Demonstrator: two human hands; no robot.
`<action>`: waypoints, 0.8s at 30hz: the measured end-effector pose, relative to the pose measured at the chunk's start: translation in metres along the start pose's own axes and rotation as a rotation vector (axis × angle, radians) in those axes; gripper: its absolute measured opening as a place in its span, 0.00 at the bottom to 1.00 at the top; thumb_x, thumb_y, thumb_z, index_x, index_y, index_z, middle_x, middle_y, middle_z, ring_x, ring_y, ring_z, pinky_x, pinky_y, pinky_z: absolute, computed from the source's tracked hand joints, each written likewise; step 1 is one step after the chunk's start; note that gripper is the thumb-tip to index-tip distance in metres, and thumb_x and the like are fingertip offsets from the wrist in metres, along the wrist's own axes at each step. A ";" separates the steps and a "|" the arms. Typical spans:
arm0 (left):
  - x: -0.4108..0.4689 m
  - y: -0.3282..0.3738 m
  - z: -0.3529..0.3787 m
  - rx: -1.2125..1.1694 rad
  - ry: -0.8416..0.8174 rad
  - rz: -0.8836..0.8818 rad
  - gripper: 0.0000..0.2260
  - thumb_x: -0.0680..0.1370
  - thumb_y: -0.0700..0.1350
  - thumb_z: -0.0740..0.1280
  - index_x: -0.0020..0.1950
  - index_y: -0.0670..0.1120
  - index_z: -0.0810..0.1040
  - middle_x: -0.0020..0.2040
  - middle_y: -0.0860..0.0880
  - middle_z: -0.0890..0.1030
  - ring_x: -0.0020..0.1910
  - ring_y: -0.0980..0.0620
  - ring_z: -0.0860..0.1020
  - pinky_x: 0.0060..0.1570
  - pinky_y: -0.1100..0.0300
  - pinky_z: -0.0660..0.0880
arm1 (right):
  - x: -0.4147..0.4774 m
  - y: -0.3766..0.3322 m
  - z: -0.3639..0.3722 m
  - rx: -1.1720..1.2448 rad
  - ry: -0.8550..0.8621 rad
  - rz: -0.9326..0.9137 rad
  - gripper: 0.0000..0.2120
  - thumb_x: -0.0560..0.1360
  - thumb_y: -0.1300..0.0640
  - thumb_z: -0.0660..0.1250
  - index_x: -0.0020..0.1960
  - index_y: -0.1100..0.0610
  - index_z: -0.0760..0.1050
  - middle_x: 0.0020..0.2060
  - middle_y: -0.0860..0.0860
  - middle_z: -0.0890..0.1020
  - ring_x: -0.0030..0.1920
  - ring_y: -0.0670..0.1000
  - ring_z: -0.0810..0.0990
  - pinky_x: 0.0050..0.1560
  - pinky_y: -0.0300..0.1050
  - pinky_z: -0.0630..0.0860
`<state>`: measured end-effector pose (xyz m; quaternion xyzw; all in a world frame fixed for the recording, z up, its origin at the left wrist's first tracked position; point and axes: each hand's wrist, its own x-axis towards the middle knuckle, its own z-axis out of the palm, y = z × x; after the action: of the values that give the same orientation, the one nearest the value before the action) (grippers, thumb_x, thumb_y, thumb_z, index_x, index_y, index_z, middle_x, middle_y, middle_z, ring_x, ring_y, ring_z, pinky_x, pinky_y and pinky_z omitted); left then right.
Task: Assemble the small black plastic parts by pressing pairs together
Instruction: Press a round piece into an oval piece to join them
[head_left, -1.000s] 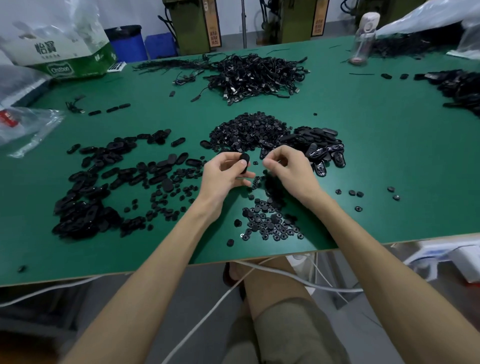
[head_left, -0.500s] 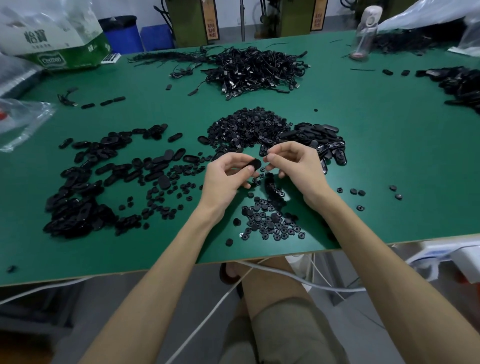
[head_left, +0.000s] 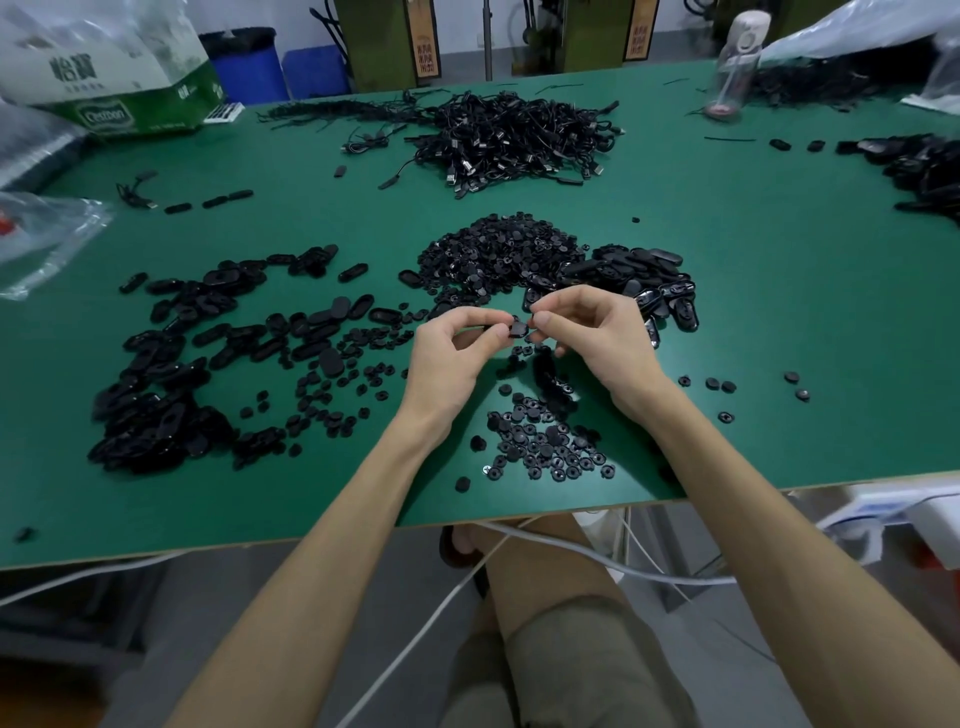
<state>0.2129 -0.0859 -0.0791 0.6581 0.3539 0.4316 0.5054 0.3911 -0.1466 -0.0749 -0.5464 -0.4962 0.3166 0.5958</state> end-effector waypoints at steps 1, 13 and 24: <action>0.000 0.000 0.000 0.011 0.001 0.000 0.06 0.79 0.36 0.73 0.55 0.43 0.85 0.54 0.46 0.86 0.53 0.50 0.85 0.57 0.59 0.80 | 0.000 0.000 0.000 -0.001 -0.009 -0.002 0.08 0.77 0.62 0.74 0.55 0.61 0.82 0.43 0.55 0.88 0.44 0.52 0.87 0.41 0.40 0.80; 0.000 0.001 0.002 0.042 0.004 -0.017 0.12 0.77 0.34 0.74 0.60 0.41 0.81 0.56 0.46 0.84 0.53 0.47 0.86 0.61 0.52 0.81 | -0.002 -0.001 0.003 -0.047 -0.006 -0.014 0.03 0.78 0.65 0.72 0.50 0.59 0.83 0.39 0.55 0.86 0.40 0.48 0.84 0.38 0.39 0.78; -0.004 0.001 0.003 0.006 0.017 -0.019 0.11 0.76 0.33 0.75 0.58 0.38 0.81 0.45 0.44 0.87 0.44 0.46 0.87 0.46 0.56 0.84 | -0.004 -0.002 0.005 -0.098 -0.001 -0.028 0.05 0.78 0.67 0.72 0.53 0.64 0.83 0.41 0.55 0.86 0.41 0.49 0.85 0.44 0.43 0.83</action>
<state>0.2143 -0.0908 -0.0788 0.6524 0.3656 0.4314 0.5046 0.3847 -0.1490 -0.0741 -0.5677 -0.5189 0.2842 0.5724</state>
